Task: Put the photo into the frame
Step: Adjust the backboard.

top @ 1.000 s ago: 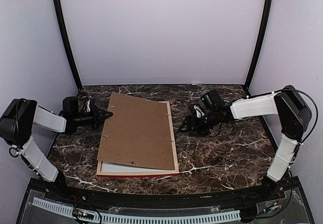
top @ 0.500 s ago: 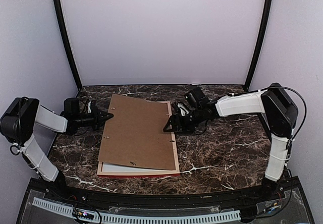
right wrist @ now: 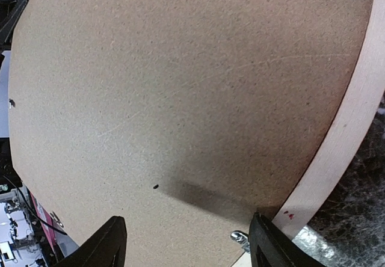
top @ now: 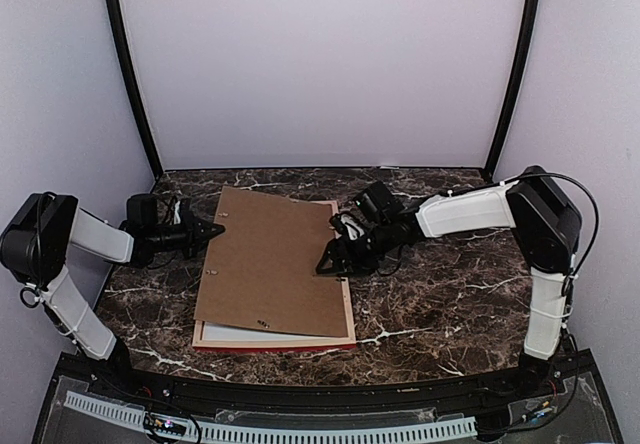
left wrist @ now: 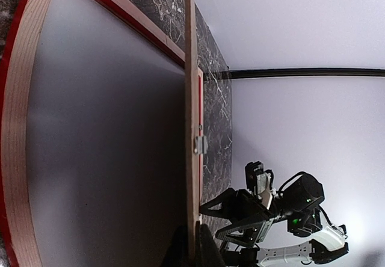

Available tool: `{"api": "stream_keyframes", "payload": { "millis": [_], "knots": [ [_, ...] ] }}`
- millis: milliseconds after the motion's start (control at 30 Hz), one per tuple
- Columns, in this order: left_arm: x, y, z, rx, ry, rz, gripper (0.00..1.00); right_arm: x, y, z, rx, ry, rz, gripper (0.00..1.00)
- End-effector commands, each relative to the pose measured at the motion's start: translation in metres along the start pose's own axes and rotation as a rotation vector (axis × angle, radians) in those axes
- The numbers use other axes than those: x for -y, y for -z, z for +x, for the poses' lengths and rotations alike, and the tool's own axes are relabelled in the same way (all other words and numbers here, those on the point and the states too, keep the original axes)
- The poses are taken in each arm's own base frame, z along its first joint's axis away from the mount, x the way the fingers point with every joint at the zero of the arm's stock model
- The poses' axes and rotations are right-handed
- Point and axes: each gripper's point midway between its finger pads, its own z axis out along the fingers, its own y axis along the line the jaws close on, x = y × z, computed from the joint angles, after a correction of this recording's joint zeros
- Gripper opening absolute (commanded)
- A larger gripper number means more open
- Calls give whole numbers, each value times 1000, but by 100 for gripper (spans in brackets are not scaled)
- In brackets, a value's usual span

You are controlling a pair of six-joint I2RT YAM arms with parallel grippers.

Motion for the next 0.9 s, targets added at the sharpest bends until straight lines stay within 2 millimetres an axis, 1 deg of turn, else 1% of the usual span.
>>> {"api": "stream_keyframes", "payload": {
  "millis": [0, 267, 367, 600, 867],
  "knots": [
    [2, -1, -2, 8, -55, -9, 1, -2, -5, 14, -31, -11, 7, 70],
    [-9, -3, -1, 10, -65, -45, 6, -2, -3, 19, -33, -17, 30, 70],
    [-12, -4, 0, 10, -71, -58, 8, -3, -1, 18, -26, -19, 33, 70],
    [-20, -7, 5, -2, -69, -78, 15, -6, 2, 14, -14, -17, 35, 70],
    [-27, -11, 10, -14, -64, -96, 20, -10, 5, 17, -12, -25, 48, 70]
  ]
}}
